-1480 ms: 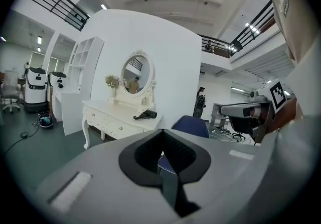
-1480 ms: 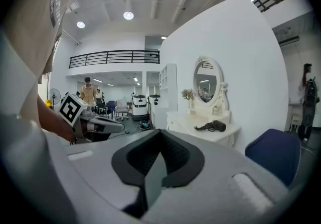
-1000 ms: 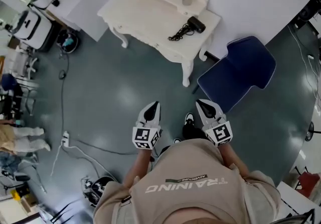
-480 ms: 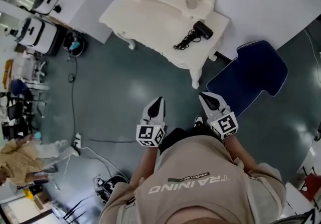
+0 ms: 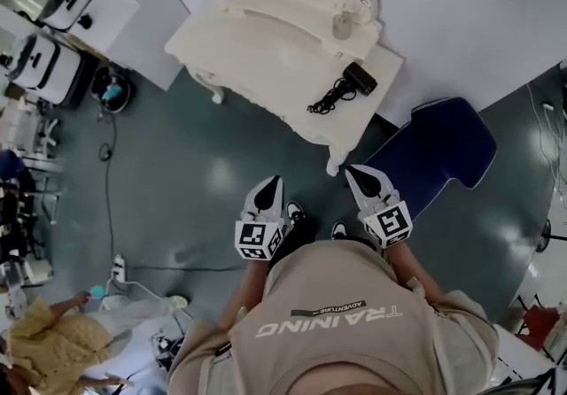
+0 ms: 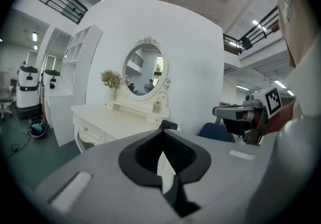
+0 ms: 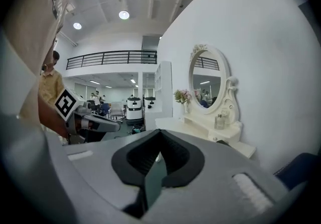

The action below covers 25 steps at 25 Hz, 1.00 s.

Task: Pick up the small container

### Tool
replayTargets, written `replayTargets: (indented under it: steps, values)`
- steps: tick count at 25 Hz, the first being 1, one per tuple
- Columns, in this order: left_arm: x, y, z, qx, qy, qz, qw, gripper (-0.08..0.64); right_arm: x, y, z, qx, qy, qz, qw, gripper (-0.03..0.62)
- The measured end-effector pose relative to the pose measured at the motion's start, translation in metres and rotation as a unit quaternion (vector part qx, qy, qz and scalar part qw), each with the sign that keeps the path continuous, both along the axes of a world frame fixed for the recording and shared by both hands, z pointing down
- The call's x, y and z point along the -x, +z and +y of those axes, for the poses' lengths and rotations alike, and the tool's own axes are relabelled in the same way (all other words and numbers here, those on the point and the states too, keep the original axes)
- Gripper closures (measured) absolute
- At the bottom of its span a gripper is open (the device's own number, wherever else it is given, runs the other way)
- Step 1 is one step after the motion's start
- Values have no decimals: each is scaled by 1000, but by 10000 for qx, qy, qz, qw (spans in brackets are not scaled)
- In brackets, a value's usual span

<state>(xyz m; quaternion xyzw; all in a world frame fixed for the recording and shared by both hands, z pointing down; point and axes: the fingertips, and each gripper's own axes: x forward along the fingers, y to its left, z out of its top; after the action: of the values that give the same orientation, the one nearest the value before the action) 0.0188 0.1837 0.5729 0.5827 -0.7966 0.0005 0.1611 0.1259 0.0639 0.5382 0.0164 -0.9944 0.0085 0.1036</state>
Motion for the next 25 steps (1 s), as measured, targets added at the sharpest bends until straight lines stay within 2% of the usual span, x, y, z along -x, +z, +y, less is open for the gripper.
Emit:
replayTargets:
  steps: [3, 6, 11, 19, 25]
  values:
    - [32, -13, -11, -105, 240, -297, 9992, 543, 28, -14, -9, -122, 188, -59, 9997, 589]
    - [67, -24, -20, -275, 290, -341, 9986, 543, 55, -19, -11, -280, 233, -2, 9993, 589]
    - [104, -24, -17, -444, 324, -182, 9983, 543, 86, -18, -4, -313, 416, 73, 9986, 589]
    - [137, 2, -10, -406, 159, 237, 9988, 543, 107, -5, 1, -292, 509, 443, 9973, 589]
    - [167, 15, -20, -220, 73, 361, 9991, 543, 143, 1, -18, -192, 411, 428, 9981, 589]
